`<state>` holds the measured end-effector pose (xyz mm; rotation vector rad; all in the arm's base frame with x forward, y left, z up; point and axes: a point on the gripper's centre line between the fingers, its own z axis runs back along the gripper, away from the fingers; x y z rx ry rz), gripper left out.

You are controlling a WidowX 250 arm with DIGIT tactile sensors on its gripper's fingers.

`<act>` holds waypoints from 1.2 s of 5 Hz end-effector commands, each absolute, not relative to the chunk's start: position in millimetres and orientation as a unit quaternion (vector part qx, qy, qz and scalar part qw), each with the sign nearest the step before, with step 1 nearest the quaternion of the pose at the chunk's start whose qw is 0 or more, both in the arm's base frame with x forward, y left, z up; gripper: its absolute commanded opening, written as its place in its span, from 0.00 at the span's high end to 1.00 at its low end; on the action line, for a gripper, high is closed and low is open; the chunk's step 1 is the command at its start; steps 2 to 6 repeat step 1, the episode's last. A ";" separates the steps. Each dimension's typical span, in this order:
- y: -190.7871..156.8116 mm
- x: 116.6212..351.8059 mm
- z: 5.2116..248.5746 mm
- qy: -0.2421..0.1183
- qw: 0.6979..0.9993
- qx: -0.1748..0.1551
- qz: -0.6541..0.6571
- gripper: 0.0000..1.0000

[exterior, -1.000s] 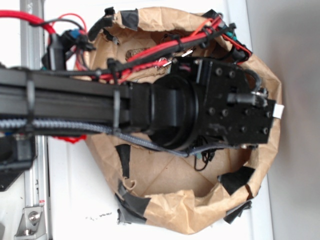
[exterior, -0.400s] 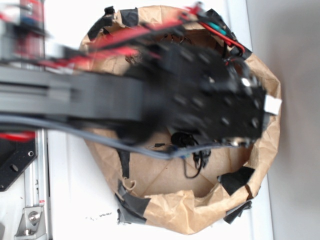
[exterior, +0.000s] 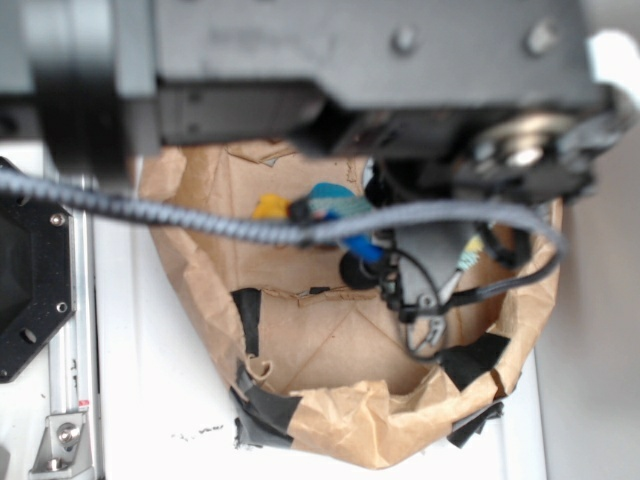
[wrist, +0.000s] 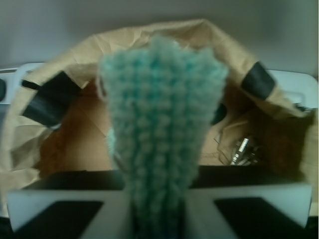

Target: Grab the blue cloth.

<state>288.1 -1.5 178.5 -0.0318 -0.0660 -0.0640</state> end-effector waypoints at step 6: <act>-13.3 287.3 189.0 -0.057 0.997 -0.010 -0.054 1.00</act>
